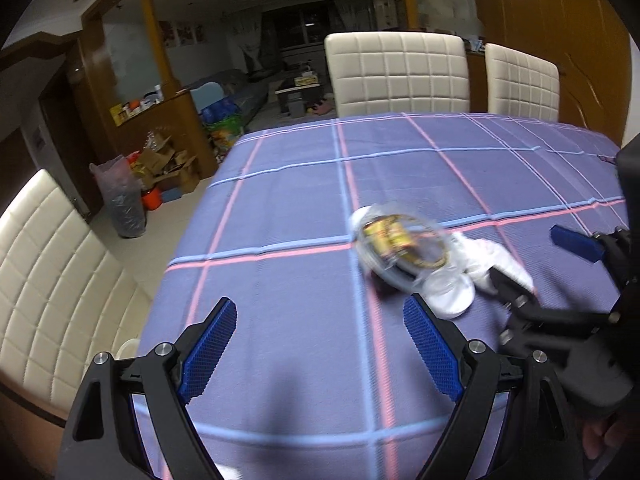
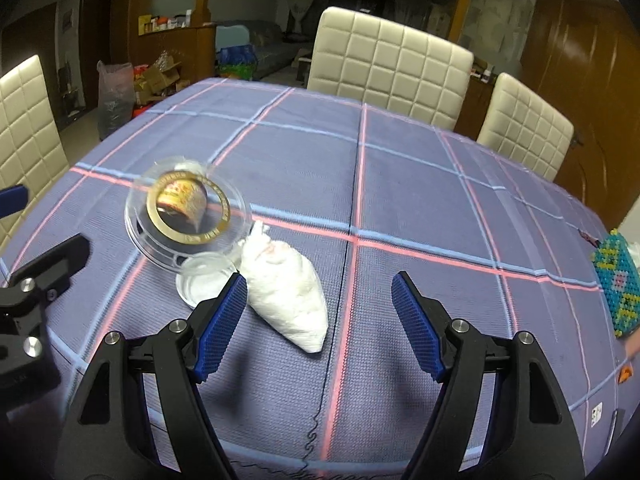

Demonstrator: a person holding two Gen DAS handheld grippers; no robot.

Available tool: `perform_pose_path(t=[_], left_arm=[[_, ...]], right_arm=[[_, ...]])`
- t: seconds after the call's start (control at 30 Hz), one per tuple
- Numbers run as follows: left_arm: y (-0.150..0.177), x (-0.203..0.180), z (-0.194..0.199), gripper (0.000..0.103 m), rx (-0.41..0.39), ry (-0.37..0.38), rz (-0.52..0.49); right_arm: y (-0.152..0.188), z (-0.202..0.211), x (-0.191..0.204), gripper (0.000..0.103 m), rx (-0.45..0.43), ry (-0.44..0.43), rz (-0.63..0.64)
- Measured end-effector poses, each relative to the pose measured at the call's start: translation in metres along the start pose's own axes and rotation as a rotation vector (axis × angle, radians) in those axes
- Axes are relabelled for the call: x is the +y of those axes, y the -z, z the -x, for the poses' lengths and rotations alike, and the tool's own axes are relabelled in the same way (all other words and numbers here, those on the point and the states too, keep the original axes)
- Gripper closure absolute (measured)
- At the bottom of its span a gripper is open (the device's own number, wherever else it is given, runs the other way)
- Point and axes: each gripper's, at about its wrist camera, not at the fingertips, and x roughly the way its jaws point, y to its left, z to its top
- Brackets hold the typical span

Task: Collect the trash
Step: 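Move both tools back over the table toward the clear container and tissue, then grasp the clear round container with the left tool while the right tool grasps the white tissue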

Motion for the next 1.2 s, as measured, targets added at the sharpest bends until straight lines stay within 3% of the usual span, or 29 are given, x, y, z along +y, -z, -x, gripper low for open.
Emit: perform_pose_path(t=[0.47,0.63,0.73,0.83,0.9,1.0,1.2], left_arm=[[-0.024,-0.024,-0.045,0.02,0.06,0.024,-0.003],[-0.027,-0.027,-0.053,0.022,0.064,0.07,-0.009],[-0.026,-0.032,-0.052,0.045,0.056,0.1,-0.027],[-0.024,-0.034,-0.045,0.061,0.036,0.12,-0.046],[-0.023,-0.037,-0.038,0.079,0.023,0.135,-0.07],[-0.018,-0.041,-0.027,0.087,0.005,0.148,-0.104],[-0.011,-0.042,-0.013,0.089,-0.032,0.158,-0.131]], right_arm=[[-0.004,-0.02,0.002,0.029,0.021,-0.043,0.035],[-0.007,-0.027,0.004,0.041,0.045,-0.079,0.041],[-0.006,-0.026,0.009,0.067,0.041,-0.1,0.063],[-0.006,-0.023,0.01,0.076,0.029,-0.095,0.068],[-0.006,-0.022,0.009,0.078,0.027,-0.097,0.063],[-0.004,-0.019,0.005,0.08,0.016,-0.086,0.051],[-0.001,-0.014,0.004,0.081,0.001,-0.078,0.049]])
